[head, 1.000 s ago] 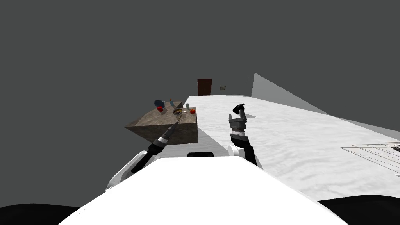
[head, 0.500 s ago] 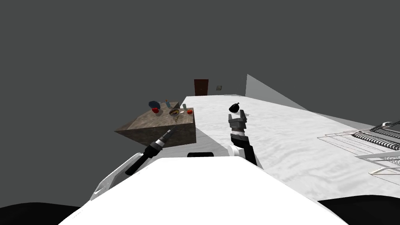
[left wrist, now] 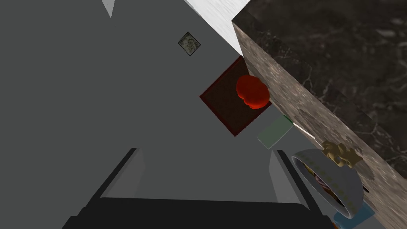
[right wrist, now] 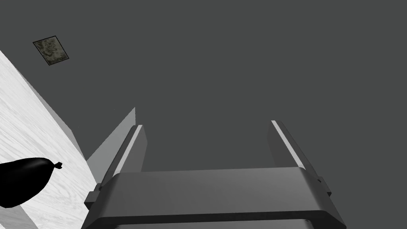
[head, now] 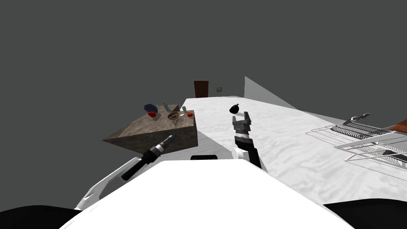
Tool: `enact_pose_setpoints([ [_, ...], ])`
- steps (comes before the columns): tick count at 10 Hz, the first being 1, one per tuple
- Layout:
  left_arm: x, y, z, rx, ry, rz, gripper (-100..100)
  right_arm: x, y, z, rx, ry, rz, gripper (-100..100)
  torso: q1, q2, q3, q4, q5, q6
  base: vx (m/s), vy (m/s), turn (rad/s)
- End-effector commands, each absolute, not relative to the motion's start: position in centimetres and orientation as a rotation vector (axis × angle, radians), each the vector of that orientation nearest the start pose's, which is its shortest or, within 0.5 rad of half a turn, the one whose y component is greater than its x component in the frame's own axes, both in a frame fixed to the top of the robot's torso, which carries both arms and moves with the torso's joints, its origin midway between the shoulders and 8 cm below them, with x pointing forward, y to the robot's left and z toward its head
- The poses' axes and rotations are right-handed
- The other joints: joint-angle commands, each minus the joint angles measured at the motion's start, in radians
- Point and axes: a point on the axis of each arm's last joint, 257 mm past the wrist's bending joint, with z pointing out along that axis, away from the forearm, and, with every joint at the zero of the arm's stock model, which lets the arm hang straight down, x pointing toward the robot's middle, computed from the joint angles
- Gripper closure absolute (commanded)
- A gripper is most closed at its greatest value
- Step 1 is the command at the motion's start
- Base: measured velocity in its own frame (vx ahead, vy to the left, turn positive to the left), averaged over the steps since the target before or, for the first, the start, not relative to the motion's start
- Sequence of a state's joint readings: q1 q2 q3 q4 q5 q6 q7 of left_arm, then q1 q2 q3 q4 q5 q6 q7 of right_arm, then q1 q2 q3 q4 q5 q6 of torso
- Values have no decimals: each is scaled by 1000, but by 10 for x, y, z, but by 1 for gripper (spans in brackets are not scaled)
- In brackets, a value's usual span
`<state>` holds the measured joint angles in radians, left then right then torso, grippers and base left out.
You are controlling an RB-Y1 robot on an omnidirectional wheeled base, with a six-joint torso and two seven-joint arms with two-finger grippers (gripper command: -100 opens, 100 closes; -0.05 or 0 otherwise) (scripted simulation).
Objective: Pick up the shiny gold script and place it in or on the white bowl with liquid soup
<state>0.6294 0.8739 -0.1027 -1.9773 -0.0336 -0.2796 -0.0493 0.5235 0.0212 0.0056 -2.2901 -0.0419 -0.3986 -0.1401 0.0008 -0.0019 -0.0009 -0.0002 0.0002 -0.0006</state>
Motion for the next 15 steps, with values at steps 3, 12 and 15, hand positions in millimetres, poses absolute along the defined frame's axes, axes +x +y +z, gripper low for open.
enact_pose_setpoints([
  [3, 330, 343, -277, -435, 1930, -758, -100, 355, -290, 1, 848, 597, 1427, 0, 0, 0, 0, 0, 0, 0, 30, -14, -132],
  [12, 284, 426, -332, -462, 2201, -522, -100, 355, -290, 1, 848, 597, 1427, 0, 1, -2, -1, 0, 0, 0, 42, -1, -121],
  [15, 260, 468, -348, -493, 2302, -398, -100, 355, -290, 1, 848, 597, 1427, 0, 0, -1, -1, 0, 0, 0, 38, -2, -106],
])
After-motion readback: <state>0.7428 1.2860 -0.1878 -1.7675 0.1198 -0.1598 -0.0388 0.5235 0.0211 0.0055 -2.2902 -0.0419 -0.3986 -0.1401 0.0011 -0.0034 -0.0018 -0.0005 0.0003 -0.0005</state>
